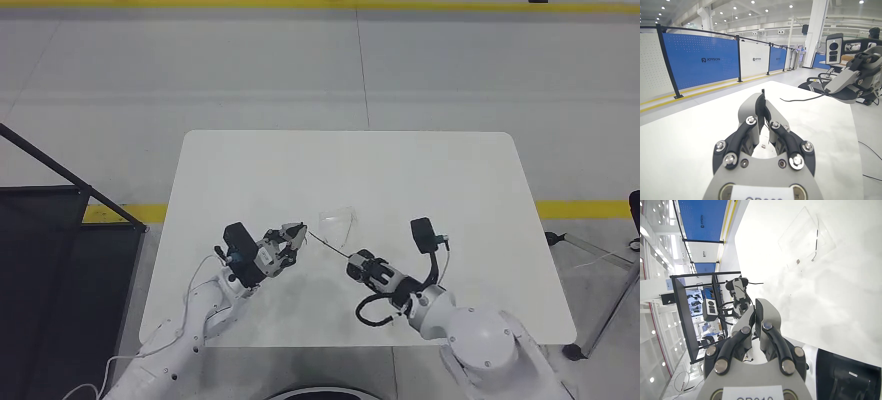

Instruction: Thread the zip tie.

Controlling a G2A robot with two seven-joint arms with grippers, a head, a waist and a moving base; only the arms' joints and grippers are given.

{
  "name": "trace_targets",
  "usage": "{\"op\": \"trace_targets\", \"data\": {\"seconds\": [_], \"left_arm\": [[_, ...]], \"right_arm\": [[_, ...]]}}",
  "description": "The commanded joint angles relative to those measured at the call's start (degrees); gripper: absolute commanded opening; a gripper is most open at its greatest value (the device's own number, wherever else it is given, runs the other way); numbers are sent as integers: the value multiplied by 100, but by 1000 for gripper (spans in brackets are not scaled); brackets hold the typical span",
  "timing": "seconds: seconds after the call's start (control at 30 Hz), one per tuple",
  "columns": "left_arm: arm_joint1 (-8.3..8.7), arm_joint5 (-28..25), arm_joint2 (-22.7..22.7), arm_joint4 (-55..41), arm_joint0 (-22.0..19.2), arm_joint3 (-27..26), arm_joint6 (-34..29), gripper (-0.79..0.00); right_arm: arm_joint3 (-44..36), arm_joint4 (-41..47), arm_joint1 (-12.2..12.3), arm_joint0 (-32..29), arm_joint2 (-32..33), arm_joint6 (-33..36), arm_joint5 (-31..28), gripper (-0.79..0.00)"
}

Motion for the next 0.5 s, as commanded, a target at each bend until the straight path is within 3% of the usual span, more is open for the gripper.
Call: {"op": "trace_targets", "data": {"seconds": [0.0, 0.47], "left_arm": [[1, 0, -1, -1, 1, -1, 1, -785], [1, 0, -1, -1, 1, -1, 1, -785]], "right_arm": [[25, 97, -10, -2, 19, -3, -44, -785], [218, 334, -86, 390, -110, 60, 218, -785]]}}
